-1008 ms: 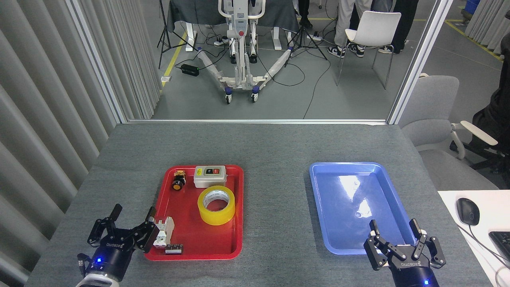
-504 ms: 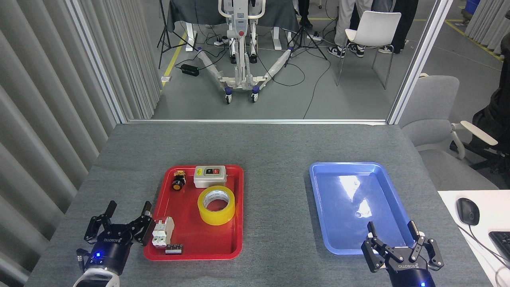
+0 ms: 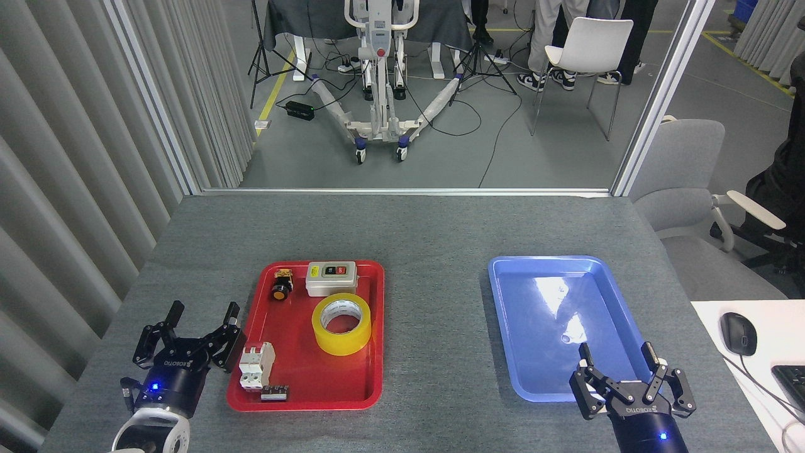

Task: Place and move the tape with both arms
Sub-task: 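Raise the left gripper and open it above the red tray, then reach the left gripper into the yellow tape roll's hole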

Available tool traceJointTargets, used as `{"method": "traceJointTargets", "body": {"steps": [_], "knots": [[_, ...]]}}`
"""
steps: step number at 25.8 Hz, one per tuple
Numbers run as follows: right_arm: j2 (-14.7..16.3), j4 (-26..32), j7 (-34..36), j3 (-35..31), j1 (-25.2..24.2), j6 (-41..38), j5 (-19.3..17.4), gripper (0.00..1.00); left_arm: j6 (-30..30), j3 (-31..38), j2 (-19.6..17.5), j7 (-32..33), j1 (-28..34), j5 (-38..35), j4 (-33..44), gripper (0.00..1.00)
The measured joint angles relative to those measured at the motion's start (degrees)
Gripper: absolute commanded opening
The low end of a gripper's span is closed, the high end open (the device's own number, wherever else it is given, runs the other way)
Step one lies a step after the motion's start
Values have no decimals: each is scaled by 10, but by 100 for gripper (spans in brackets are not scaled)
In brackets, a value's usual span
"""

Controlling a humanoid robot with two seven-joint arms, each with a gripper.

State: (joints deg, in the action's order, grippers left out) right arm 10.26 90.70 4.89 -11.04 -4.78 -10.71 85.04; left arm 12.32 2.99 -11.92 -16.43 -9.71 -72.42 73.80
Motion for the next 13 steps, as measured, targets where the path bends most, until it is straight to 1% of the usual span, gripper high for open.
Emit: {"method": "traceJointTargets", "body": {"steps": [4,9,13], "knots": [[0,-13,-3,1,11,0,0,100,0,0,-1,0,-5,0,6,100],[0,-15,3,2,15,-1,1,100,7,-5,0,1,-10,0,19,100],[-2,-15,5,2,15,-1,1,100,10,-39,7,5,-34,-2,15,100]]}}
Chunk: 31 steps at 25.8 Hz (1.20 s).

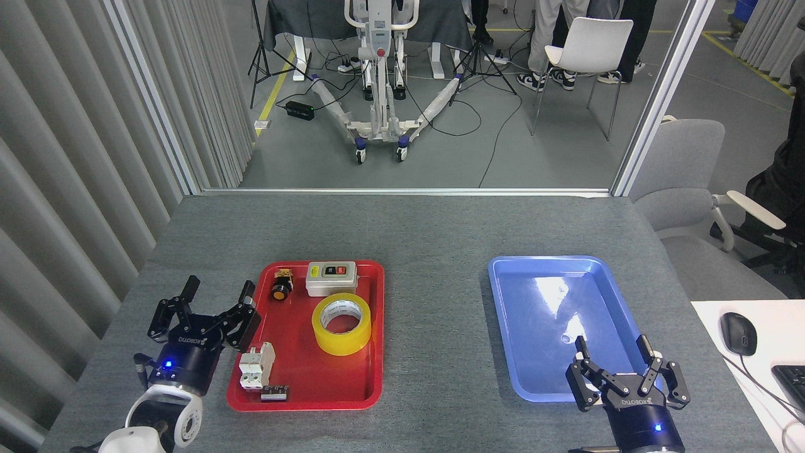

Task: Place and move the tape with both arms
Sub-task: 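Reach the left gripper into the yellow tape roll's hole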

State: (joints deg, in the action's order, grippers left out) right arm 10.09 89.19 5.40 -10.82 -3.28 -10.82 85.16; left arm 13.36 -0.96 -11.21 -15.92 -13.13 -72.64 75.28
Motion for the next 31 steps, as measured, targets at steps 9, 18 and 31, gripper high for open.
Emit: {"method": "traceJointTargets", "body": {"steps": [9,18,31], "knots": [[-1,0,-5,0,-1,-2,0,100,-48,-116,63,3,-51,-6,-72,100],[-4,4,-7,0,-2,-3,0,100,-166,-135,108,156,-115,4,-154,100],[-28,16,-7,-3,0,-2,40,100,-218,-106,115,499,-201,44,-181,100]]}}
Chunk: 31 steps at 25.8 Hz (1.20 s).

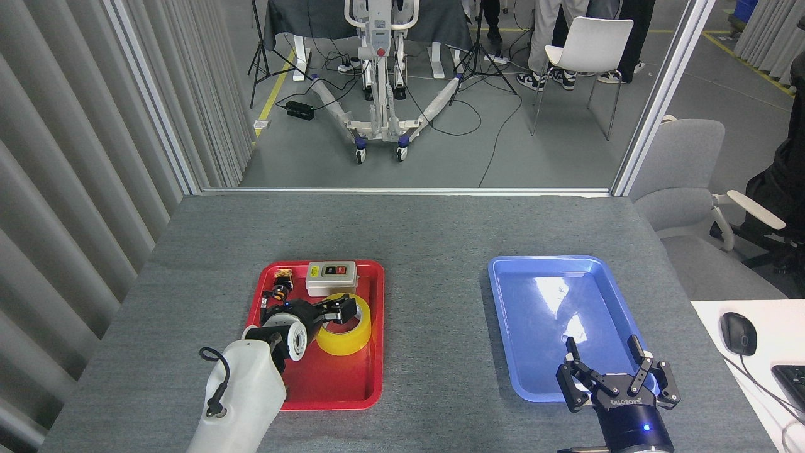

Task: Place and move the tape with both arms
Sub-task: 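Reach the left gripper into the yellow tape roll's hole, then close the left gripper on the yellow tape roll's rim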

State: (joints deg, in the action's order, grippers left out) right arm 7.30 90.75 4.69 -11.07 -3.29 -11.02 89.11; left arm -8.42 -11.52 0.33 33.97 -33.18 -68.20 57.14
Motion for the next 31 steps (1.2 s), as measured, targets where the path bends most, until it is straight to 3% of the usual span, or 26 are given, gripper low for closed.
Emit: {"method": "traceJointTargets", "body": {"steps": [6,16,31], "knots": [[-4,12,0,0,-1,2,7,100,-46,-1,-3,54,-36,47,-34,100],[-11,14,-28,0,7,3,7,100,-43,-5,-13,100,-79,104,-96,100],[-16,12,-32,-1,-2,3,7,100,32,-26,-32,21,-80,69,-152,99]]}}
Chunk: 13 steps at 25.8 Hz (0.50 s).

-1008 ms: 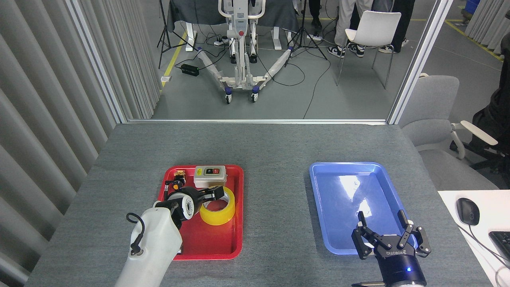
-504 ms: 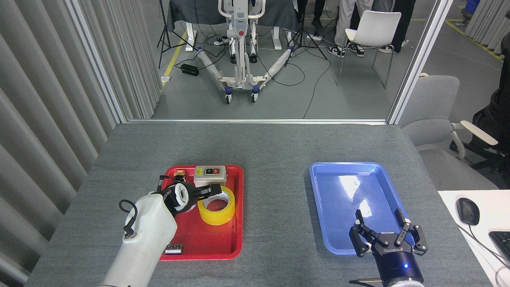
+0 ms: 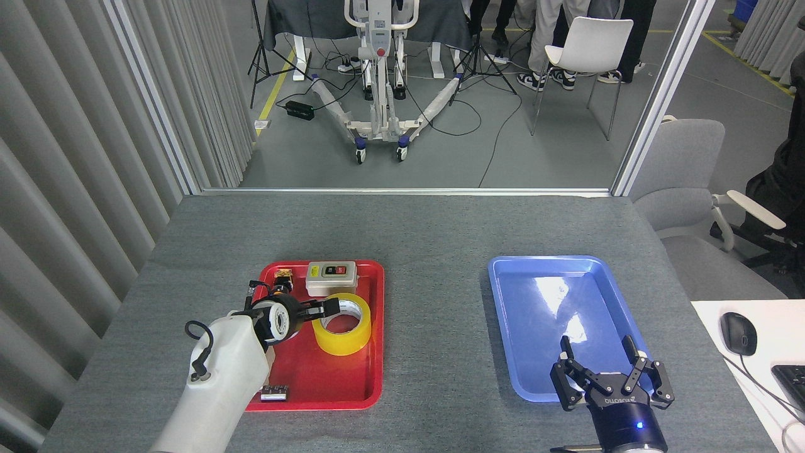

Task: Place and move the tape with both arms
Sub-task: 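Close the left gripper on the yellow tape roll's rim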

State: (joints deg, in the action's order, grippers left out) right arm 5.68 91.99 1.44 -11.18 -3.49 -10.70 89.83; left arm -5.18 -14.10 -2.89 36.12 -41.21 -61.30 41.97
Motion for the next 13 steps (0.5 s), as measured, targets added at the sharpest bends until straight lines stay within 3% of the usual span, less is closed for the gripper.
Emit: {"method": "traceJointTargets", "body": {"steps": [13], "knots": [[0,0,5,-1,-2,0,0,100,35,-45,11,3,-19,-8,-49,95]]}}
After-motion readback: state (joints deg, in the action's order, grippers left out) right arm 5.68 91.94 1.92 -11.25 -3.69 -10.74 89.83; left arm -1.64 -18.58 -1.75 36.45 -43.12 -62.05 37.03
